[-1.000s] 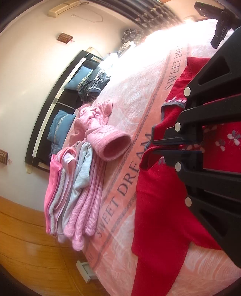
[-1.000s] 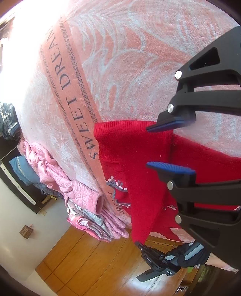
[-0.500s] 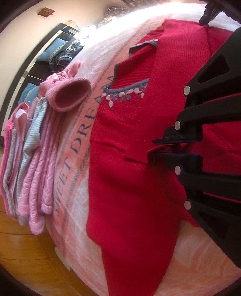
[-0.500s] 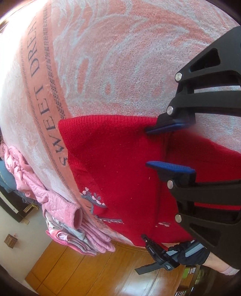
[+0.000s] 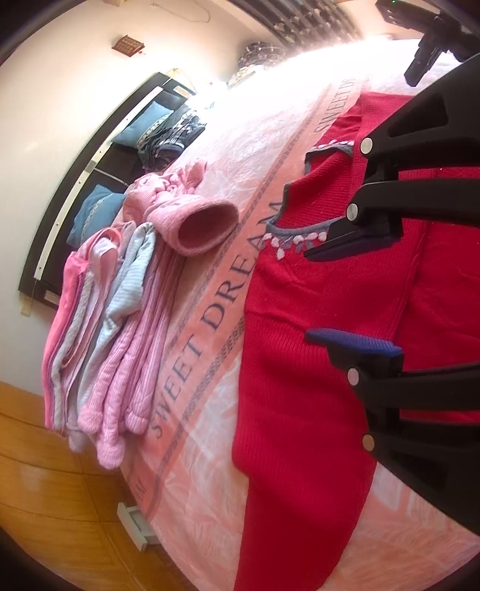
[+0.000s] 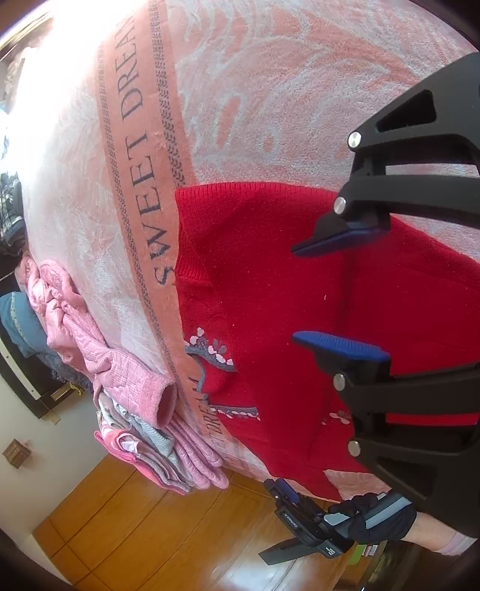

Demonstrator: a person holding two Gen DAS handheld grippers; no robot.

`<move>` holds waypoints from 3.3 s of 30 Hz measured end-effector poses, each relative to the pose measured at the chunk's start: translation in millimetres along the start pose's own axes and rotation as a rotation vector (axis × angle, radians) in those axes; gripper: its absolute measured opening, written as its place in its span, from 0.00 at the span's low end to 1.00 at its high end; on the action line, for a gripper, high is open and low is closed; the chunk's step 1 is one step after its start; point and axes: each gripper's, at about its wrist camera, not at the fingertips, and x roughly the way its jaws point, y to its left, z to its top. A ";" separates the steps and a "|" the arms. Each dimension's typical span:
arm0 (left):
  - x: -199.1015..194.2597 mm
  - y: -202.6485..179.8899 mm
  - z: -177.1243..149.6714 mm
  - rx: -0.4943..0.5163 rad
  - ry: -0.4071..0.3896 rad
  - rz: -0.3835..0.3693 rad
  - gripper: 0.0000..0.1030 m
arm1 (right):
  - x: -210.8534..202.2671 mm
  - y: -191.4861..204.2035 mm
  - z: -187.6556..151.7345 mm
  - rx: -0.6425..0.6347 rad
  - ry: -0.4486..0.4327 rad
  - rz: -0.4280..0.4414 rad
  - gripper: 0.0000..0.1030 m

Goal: Fold small clothes
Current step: 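Move the left gripper to the cuff of the other red sleeve, then close the left gripper on the sleeve cuff, then lift the cuff with the left gripper and carry it across over the first sleeve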

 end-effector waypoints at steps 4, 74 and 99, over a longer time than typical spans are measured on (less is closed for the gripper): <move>32.4 -7.7 -21.2 0.046 0.099 0.015 0.37 | 20.1 -11.2 -6.4 0.035 0.047 -0.053 0.42; -101.7 426.2 -4.1 -0.646 -0.185 0.152 0.25 | 105.0 159.7 -75.0 -0.257 0.202 -0.071 0.87; -110.6 316.5 30.2 -0.320 -0.305 0.138 0.04 | 69.4 138.9 -79.5 -0.240 0.193 -0.013 0.74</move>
